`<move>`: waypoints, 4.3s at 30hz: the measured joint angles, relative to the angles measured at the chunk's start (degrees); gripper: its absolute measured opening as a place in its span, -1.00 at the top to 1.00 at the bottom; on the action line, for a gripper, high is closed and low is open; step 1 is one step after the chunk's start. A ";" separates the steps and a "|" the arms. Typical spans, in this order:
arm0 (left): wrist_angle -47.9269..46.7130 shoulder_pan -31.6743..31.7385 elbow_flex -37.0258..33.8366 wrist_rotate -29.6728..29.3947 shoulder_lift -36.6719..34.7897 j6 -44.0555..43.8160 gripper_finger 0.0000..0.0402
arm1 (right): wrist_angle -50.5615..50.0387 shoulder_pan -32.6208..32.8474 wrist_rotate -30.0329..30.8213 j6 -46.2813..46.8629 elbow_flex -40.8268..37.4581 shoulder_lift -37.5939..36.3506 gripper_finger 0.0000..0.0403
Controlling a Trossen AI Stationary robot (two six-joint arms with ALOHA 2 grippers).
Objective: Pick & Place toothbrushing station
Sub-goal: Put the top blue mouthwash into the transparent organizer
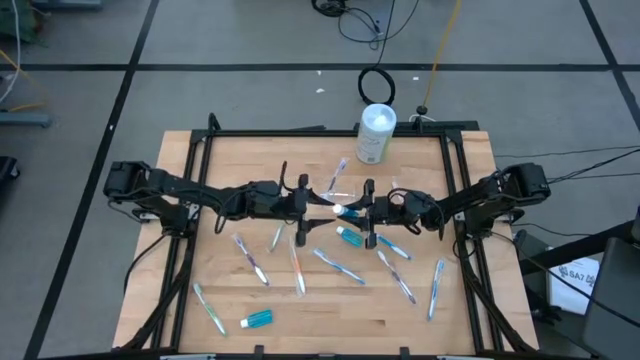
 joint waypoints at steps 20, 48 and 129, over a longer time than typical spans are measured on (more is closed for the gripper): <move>4.52 -1.84 0.02 0.19 0.33 -0.34 -0.01 | -9.76 3.32 1.53 -1.53 7.85 0.37 0.58; 4.31 -2.15 0.00 -0.47 0.33 0.49 0.49 | -11.39 3.30 1.86 -1.97 7.85 0.33 0.55; -29.99 15.54 18.88 1.61 19.71 -6.02 0.46 | -55.24 1.09 19.37 3.64 5.42 -23.21 0.03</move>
